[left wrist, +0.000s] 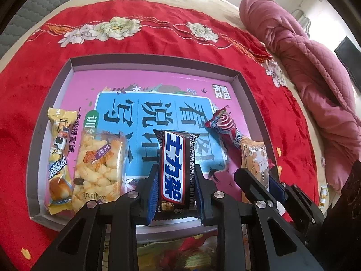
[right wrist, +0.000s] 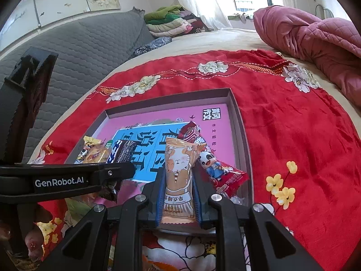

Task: Organize snacks

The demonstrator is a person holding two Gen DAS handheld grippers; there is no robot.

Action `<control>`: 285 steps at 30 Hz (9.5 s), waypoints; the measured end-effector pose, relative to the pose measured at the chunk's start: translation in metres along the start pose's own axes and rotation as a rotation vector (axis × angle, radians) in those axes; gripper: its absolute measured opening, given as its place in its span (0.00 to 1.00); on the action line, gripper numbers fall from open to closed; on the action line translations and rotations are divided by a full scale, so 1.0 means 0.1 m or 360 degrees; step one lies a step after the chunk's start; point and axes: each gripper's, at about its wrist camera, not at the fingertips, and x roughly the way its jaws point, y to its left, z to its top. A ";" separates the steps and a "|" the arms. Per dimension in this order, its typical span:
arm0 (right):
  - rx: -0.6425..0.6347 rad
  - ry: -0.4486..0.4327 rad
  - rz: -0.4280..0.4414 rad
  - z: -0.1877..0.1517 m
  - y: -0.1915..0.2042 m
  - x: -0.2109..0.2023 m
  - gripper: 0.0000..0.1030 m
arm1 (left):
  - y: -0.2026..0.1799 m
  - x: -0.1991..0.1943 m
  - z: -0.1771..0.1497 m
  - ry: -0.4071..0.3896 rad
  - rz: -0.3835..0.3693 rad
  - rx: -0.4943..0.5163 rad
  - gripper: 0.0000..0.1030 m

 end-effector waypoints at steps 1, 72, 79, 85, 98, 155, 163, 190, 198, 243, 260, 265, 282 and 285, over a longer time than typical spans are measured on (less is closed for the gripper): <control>-0.0006 0.0004 -0.0002 0.00 0.00 0.01 0.21 | 0.00 0.01 0.00 0.0005 0.0000 -0.0002 0.28; 0.0101 -0.0107 0.0080 0.08 -0.10 -0.19 0.45 | 0.04 -0.22 0.02 -0.0045 0.0067 0.0003 0.47; 0.0091 -0.0167 0.0100 0.10 -0.06 -0.26 0.54 | 0.06 -0.35 0.02 -0.0074 0.0079 0.0006 0.49; 0.0086 -0.0216 0.0097 0.12 -0.05 -0.33 0.60 | 0.05 -0.46 0.01 -0.0106 0.0083 0.0019 0.54; 0.0067 -0.0349 0.0118 0.17 -0.03 -0.52 0.71 | 0.07 -0.60 -0.06 -0.0122 0.0118 0.0017 0.56; 0.0005 -0.0490 -0.0043 -0.14 0.12 -1.35 0.96 | 0.29 -1.15 -0.55 -0.0185 0.0035 0.0065 0.58; 0.0052 -0.0437 -0.0065 -0.18 0.09 -1.32 0.96 | 0.39 -1.14 -0.58 -0.0177 0.0028 0.0040 0.58; 0.0214 -0.0223 -0.0115 -0.34 0.03 -1.20 0.96 | 0.45 -1.04 -0.81 -0.0106 0.0019 0.0058 0.58; 0.0250 -0.0128 -0.0098 -0.44 0.08 -1.15 0.96 | 0.34 -0.94 -0.97 -0.0022 -0.0003 0.0126 0.58; 0.0463 0.0430 0.0112 -0.66 0.11 -0.26 0.64 | 0.13 -0.31 -1.24 0.0144 0.0014 0.0203 0.63; 0.0405 0.0185 0.0182 -0.56 0.08 -0.54 0.49 | 0.25 -0.39 -1.23 0.0083 -0.0035 0.0138 0.56; 0.0333 0.0115 0.0188 -0.50 0.13 -0.61 0.47 | 0.25 -0.57 -1.22 0.0022 -0.0056 0.0146 0.56; 0.0168 -0.0121 0.0174 -0.30 0.29 -0.82 0.45 | 0.31 -0.92 -0.87 -0.0187 -0.0042 0.0118 0.56; 0.0153 -0.0167 0.0165 -0.22 0.31 -0.83 0.45 | 0.33 -0.94 -0.77 -0.0222 -0.0039 0.0094 0.56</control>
